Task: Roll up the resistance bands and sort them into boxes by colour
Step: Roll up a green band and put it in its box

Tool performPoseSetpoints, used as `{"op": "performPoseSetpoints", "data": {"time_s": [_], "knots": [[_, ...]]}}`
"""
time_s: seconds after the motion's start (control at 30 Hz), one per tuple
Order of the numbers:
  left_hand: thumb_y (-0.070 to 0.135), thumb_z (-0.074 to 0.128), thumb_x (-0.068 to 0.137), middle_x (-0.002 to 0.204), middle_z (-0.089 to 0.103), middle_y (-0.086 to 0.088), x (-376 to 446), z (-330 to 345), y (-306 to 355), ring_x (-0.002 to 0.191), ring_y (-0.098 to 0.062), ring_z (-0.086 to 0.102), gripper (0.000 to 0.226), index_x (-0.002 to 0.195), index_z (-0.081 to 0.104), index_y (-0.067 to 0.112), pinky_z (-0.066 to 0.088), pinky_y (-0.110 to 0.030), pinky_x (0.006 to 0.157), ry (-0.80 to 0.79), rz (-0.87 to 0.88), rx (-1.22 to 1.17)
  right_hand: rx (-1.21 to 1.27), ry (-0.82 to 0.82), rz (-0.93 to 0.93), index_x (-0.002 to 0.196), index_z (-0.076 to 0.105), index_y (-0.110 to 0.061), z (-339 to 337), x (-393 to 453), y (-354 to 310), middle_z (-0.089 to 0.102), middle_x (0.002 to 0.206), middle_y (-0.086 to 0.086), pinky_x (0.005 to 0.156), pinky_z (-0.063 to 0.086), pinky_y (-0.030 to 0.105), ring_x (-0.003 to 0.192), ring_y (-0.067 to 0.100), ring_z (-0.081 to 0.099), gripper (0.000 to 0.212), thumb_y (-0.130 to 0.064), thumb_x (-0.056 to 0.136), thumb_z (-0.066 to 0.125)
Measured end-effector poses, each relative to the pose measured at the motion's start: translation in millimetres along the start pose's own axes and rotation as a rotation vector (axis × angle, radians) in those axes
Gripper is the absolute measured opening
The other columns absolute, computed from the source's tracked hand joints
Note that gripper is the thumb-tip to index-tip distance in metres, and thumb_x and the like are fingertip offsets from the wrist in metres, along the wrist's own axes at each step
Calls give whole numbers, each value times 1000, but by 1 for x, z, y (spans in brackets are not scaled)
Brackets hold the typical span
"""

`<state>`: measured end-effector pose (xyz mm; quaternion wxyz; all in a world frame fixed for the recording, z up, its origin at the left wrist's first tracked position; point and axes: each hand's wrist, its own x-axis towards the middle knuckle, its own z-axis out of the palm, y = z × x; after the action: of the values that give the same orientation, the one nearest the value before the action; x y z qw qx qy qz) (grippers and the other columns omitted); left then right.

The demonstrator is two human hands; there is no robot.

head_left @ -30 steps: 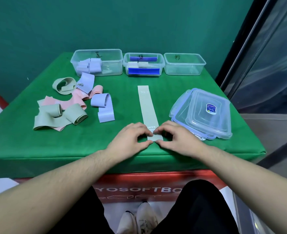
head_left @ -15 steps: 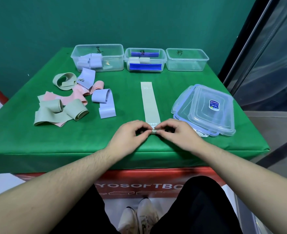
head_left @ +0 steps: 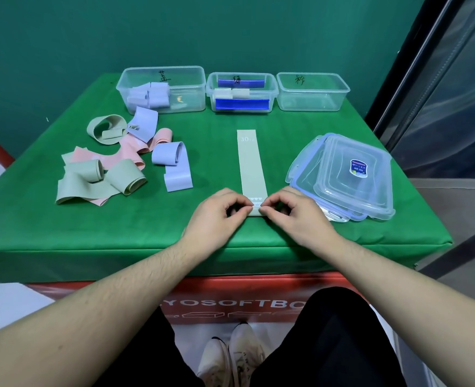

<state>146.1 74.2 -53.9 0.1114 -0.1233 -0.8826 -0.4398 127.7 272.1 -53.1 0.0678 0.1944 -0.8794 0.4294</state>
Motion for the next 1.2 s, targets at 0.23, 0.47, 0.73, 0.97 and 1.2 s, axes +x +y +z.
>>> {"op": "performPoseSetpoints", "data": {"time_s": [0.23,0.47,0.73,0.97,1.2], "knots": [[20,73,87,78,68,14,-3,-2,1,68,-1,56,11,87,72,31,44,-15,69,-19,-69,-113,91,-12,55,85,68,-33,3,-2,-1,65,76,-18,60,39,15,60,4,48,11,-23,88,73],[19,75,85,74,69,13,-3,-3,-1,66,-3,55,19,81,70,37,46,-19,69,-26,-95,-210,118,-44,67,83,68,-35,-1,-6,-5,64,73,-25,59,38,18,59,7,45,15,-21,88,73],[31,74,84,73,66,14,-5,0,-3,68,-6,58,12,83,69,42,50,-28,70,-24,-43,-58,68,-71,83,85,69,-31,0,-5,-5,61,68,-24,58,36,15,58,3,45,10,-23,89,72],[31,70,87,90,62,16,-4,1,-5,76,-8,60,5,91,72,33,52,-35,76,1,50,8,-20,-9,-9,89,72,-26,3,-5,-1,59,87,-9,68,38,13,77,3,55,5,-21,88,73],[32,72,87,96,55,16,-5,1,-7,73,-9,57,11,96,75,27,49,-30,73,20,83,58,-121,-2,-26,93,72,-27,7,-4,1,53,87,-14,70,38,14,80,-1,53,4,-28,91,69]]}}
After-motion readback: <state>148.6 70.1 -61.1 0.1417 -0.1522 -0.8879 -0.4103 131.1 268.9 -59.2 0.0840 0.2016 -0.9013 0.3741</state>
